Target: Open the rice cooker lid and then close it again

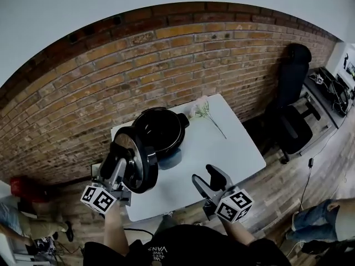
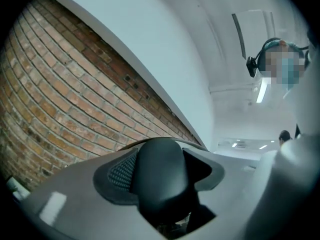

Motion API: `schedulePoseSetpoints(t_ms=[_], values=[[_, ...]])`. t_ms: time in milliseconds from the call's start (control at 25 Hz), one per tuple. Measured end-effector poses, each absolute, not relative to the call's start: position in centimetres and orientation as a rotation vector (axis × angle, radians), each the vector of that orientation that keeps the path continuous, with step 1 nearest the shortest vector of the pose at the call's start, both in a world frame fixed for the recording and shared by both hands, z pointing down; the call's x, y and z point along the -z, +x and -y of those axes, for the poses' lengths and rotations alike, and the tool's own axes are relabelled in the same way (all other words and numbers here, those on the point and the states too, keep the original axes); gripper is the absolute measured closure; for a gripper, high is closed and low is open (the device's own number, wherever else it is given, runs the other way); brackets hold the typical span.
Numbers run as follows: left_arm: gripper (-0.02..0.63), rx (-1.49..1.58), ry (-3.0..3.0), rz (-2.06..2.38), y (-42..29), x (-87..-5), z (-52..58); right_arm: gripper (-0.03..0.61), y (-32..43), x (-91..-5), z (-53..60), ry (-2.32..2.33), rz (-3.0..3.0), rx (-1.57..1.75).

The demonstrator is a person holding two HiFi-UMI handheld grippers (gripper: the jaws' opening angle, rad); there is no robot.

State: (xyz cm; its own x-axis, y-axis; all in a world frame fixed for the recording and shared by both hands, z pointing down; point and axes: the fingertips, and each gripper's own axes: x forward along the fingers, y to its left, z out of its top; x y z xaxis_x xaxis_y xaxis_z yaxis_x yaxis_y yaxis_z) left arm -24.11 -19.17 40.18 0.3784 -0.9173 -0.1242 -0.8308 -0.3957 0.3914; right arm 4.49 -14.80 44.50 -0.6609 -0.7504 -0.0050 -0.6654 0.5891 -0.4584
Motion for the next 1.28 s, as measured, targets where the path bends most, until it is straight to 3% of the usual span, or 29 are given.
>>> schedulePoseSetpoints(t_ms=[680,1280], values=[[0.336,0.563,2.075,1.752,-25.5,-46.2,9.3,0.290,6.1,-45.8,11.6,-1.076,-2.703,0.667],[0.336,0.585,2.069,1.786,-26.6,-44.9,10.2,0.290,5.9,-45.2,13.1,-1.072,-2.693,0.668]])
